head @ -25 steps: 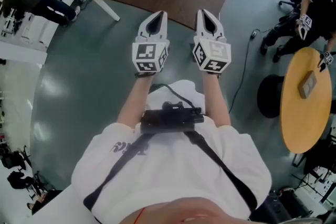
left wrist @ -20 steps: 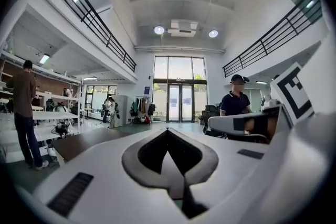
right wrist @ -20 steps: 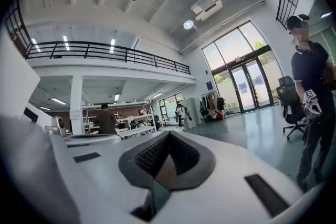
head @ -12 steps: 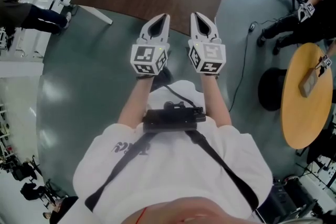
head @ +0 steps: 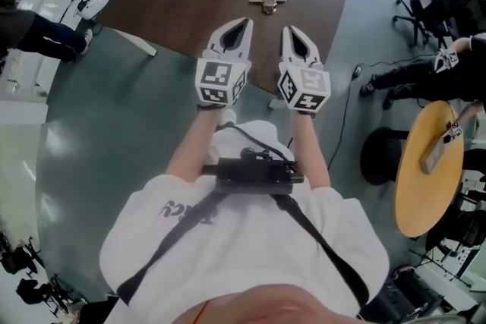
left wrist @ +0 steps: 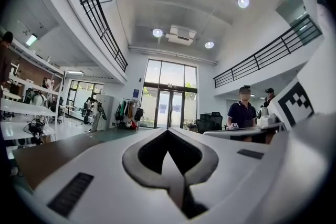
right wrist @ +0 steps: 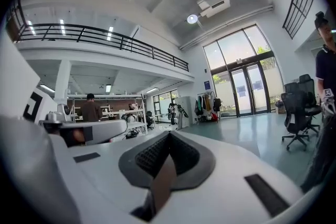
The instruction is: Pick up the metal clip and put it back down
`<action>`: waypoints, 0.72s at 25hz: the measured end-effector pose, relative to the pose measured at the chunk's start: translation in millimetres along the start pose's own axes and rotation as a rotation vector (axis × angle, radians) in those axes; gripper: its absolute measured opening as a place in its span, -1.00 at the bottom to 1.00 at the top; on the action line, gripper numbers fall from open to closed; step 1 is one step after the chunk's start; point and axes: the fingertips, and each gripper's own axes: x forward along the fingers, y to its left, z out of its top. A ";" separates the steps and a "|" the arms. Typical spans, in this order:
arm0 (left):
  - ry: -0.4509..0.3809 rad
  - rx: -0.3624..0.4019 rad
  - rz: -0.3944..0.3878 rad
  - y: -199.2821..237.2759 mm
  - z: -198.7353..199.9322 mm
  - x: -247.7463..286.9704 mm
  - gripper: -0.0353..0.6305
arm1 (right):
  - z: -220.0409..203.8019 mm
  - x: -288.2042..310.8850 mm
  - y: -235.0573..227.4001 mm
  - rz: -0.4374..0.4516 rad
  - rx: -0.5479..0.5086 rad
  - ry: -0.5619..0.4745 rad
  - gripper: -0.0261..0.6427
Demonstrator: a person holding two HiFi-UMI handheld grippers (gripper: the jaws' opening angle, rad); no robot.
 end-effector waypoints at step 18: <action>0.125 -0.174 -0.102 66.8 -80.8 110.2 -0.88 | -74.5 115.2 -46.9 -0.061 0.023 0.218 -0.91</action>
